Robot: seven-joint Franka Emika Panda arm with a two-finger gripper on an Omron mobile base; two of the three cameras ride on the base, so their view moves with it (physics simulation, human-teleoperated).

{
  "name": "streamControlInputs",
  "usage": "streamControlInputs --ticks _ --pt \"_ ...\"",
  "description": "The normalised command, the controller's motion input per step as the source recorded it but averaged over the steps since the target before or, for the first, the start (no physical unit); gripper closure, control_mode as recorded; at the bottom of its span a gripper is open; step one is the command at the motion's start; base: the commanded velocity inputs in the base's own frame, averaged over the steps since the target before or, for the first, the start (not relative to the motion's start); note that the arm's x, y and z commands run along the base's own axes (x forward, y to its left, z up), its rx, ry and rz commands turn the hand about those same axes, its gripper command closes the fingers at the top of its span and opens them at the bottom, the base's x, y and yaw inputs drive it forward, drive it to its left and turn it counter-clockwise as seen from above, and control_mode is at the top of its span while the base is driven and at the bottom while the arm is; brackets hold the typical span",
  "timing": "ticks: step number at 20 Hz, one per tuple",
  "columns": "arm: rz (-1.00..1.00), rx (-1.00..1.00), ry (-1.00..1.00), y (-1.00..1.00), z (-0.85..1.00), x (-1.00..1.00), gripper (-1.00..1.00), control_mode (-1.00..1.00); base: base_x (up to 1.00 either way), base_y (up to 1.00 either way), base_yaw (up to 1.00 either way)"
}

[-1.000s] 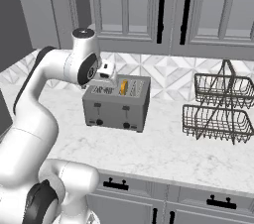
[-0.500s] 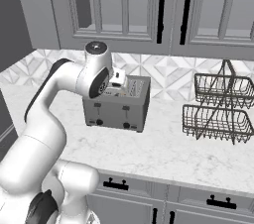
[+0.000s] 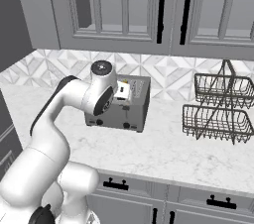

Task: Start the toaster. Once the lever pops up, take the bread to the plate on the dining counter.

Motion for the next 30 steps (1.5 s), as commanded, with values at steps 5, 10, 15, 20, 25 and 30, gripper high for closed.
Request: streamControlInputs --ticks 5,10,15,20,25,30 --pt "0.0 0.0 -0.02 -0.16 0.0 0.48 -1.0 -1.0 0.0 0.0 0.0" --pt "0.0 0.0 0.0 -0.13 -0.05 0.53 -1.0 -1.0 0.0 0.0 0.0" --pt "0.0 0.0 0.0 -0.05 -0.23 0.3 -1.0 -1.0 0.0 0.0 0.0" --pt "0.0 -0.01 0.0 0.0 -0.34 0.01 -1.0 -1.0 0.0 0.0 0.0" --pt "0.0 -0.01 0.0 0.06 -0.17 0.06 -1.0 -1.0 0.0 0.0 0.0" --pt "0.0 -0.01 0.0 0.1 -0.08 0.22 -1.0 -1.0 0.0 0.0 0.0"
